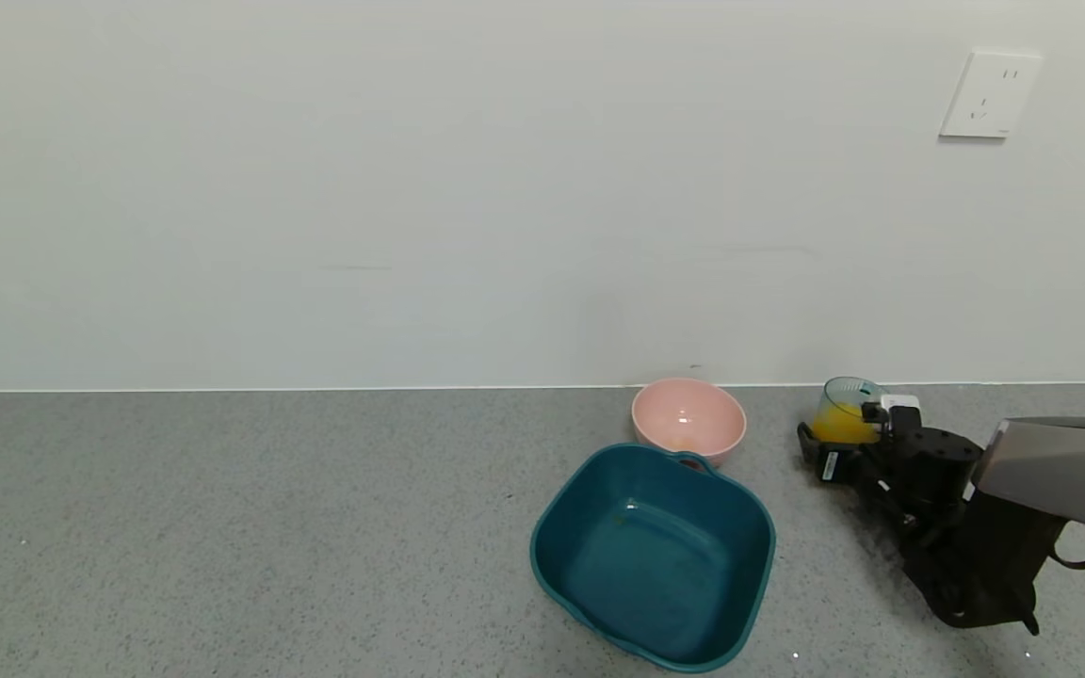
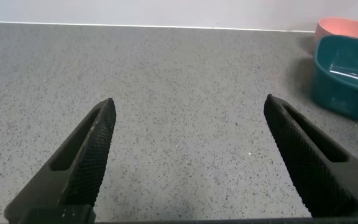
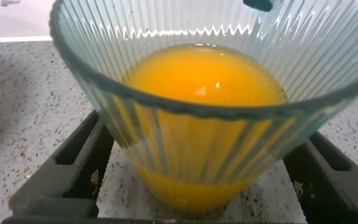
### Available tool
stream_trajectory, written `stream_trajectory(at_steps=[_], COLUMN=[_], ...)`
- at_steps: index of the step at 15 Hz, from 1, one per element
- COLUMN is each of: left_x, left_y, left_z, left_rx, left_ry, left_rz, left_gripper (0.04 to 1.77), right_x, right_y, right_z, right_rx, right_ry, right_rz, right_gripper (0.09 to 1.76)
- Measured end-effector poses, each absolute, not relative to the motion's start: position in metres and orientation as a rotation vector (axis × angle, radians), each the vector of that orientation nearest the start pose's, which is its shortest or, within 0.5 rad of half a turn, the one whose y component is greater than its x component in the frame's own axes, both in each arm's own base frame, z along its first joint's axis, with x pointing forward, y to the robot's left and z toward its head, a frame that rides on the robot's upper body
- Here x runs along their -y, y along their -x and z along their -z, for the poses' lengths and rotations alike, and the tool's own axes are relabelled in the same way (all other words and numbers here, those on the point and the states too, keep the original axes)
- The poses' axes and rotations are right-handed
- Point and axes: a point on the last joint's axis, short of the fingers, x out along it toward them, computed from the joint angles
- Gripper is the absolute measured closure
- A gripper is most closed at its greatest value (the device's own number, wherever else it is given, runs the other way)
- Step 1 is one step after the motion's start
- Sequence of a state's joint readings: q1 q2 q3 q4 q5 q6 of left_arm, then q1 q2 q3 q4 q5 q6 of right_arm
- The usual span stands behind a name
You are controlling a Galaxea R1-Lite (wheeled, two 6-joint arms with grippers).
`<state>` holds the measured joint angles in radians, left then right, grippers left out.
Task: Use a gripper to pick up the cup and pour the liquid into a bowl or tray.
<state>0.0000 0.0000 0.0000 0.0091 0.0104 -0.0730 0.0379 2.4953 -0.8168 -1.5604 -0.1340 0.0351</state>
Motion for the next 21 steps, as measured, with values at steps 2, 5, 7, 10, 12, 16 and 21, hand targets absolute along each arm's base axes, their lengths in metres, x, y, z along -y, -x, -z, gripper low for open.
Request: stream_trajectory(at_steps=[2,5,7,10,12,16,21], left_x=[0.000,0.000,0.000,0.000,0.000,0.000,0.000], left_y=[0.023,0.023,0.023,0.023,0.023,0.023,0.023], left_z=[-0.075,-0.075,-0.075,-0.075,-0.075,-0.075,-0.075], left_rx=[-0.009,-0.009,-0.009,-0.009,-0.009,-0.009,-0.009], left_ry=[0.073,0.073,0.073,0.073,0.073,0.073,0.073], left_rz=[-0.010,-0.010,-0.011,-0.011,-0.011,-0.010,-0.010], left_gripper=[0.09,0.09,0.09,0.09,0.09,0.09,0.09], right_x=[-0.012,-0.012,-0.012,-0.011,-0.011,-0.011,-0.011], right_y=[-0.398,-0.400,-0.402,-0.405,-0.407,-0.408,-0.409], right_z=[0.013,0.012,0.012,0.014,0.015,0.016,0.016], right_rx=[-0.112,-0.104,-0.100,-0.095,-0.095,-0.094,-0.095], right_ry=[-0.025,-0.026,-0.026,-0.026,-0.025,-0.026,-0.025], right_rz=[0.098,0.096,0.097,0.099,0.100,0.101,0.101], right_gripper=[0.14,0.14,0.14,0.14,0.14,0.14,0.46])
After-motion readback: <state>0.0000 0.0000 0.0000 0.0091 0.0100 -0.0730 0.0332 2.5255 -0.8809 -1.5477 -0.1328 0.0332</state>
